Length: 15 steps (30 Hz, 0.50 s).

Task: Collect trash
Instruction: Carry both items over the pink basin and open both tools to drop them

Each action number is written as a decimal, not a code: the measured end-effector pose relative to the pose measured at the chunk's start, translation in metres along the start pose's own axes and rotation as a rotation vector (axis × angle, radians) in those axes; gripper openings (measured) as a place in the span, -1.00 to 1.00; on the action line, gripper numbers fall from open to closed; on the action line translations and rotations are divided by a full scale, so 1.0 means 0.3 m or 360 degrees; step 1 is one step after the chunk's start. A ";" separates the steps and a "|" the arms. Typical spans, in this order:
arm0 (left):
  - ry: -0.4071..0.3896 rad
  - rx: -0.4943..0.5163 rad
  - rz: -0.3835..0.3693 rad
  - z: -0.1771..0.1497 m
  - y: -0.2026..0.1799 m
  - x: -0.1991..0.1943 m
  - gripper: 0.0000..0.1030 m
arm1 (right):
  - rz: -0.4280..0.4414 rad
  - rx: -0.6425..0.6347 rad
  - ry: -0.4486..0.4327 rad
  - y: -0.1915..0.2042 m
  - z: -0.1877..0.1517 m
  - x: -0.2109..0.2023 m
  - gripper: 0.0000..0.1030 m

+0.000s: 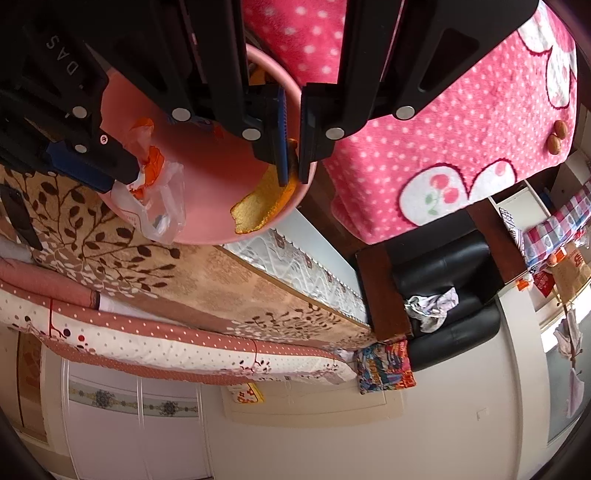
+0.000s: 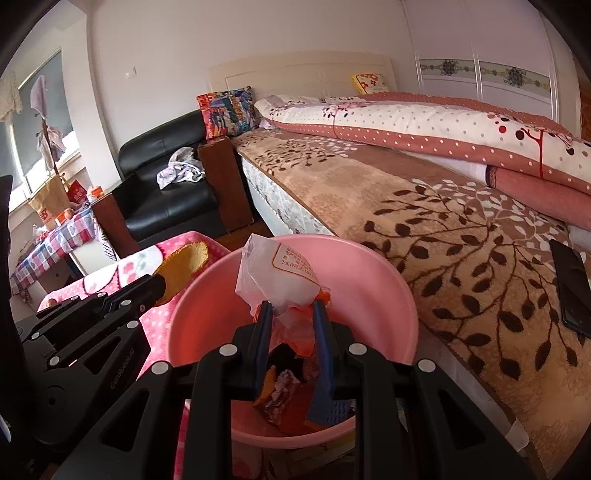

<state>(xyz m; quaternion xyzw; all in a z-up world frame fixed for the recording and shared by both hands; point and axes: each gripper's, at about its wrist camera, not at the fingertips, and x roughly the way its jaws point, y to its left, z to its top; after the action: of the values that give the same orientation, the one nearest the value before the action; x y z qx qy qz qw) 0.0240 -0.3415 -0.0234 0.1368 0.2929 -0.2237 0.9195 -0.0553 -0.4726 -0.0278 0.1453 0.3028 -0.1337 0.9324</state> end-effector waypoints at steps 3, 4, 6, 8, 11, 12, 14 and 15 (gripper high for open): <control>0.0017 0.0016 0.0001 -0.002 -0.020 0.025 -0.90 | -0.0010 0.0008 0.0015 -0.019 -0.007 0.016 -0.57; 0.0022 0.0021 0.0001 -0.002 -0.025 0.033 -0.90 | -0.0014 0.0009 0.0021 -0.025 -0.009 0.023 -0.57; 0.0034 0.0033 0.0005 -0.003 -0.036 0.050 -0.90 | -0.0022 0.0013 0.0033 -0.033 -0.016 0.032 -0.57; 0.0050 0.0039 0.0011 -0.006 -0.046 0.067 -0.90 | -0.0024 0.0018 0.0043 -0.041 -0.017 0.043 -0.57; 0.0072 0.0045 0.0013 -0.010 -0.056 0.088 -0.90 | -0.0029 0.0018 0.0056 -0.055 -0.021 0.058 -0.57; 0.0078 0.0047 0.0011 -0.011 -0.059 0.093 -0.90 | -0.0030 0.0018 0.0059 -0.058 -0.022 0.060 -0.57; 0.0089 0.0051 0.0006 -0.012 -0.064 0.102 -0.90 | -0.0034 0.0019 0.0066 -0.062 -0.024 0.066 -0.57; 0.0092 0.0054 0.0004 -0.013 -0.066 0.104 -0.90 | -0.0034 0.0021 0.0070 -0.065 -0.025 0.071 -0.57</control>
<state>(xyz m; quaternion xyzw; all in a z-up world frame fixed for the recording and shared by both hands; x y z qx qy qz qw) 0.0350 -0.3675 -0.0477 0.1591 0.3153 -0.2234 0.9085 -0.0493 -0.4914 -0.0502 0.1511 0.3238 -0.1423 0.9231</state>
